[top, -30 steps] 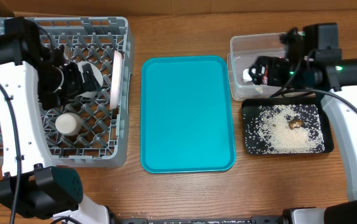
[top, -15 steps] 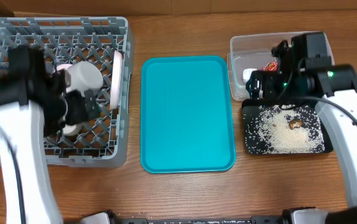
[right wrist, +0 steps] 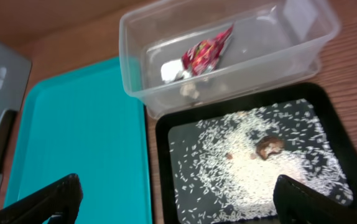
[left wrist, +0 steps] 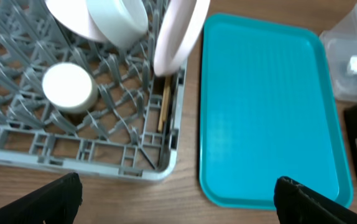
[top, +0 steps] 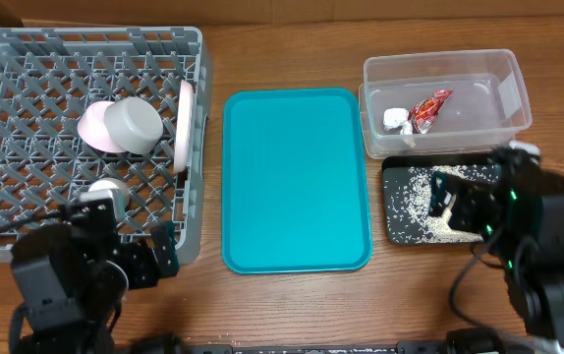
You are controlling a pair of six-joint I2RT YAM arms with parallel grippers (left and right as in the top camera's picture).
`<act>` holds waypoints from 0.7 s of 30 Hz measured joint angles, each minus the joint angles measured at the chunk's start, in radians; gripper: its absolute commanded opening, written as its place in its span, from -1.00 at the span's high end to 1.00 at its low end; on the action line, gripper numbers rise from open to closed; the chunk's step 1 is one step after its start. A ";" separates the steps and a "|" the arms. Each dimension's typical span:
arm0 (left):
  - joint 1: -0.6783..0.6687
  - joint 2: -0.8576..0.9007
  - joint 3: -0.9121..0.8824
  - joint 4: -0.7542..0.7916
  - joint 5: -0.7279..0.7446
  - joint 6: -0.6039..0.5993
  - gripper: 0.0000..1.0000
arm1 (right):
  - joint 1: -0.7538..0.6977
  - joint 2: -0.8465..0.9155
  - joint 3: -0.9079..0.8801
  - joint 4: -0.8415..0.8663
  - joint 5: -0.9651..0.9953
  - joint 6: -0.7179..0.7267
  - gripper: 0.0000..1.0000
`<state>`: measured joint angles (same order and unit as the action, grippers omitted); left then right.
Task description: Sort waste into correct bins and load items into the dishwasher
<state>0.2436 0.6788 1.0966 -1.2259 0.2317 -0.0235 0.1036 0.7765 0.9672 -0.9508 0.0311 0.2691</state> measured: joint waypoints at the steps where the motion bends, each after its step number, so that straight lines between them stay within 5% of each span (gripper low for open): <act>1: 0.000 -0.001 -0.010 0.003 0.006 -0.002 -0.99 | 0.000 -0.018 -0.001 -0.005 0.010 0.006 -1.00; 21: 0.000 0.018 -0.024 0.019 0.046 -0.050 -1.00 | 0.000 -0.014 -0.006 -0.010 0.050 0.034 -1.00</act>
<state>0.2436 0.6968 1.0729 -1.2072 0.2775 -0.0731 0.1036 0.7624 0.9607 -0.9611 0.0814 0.3035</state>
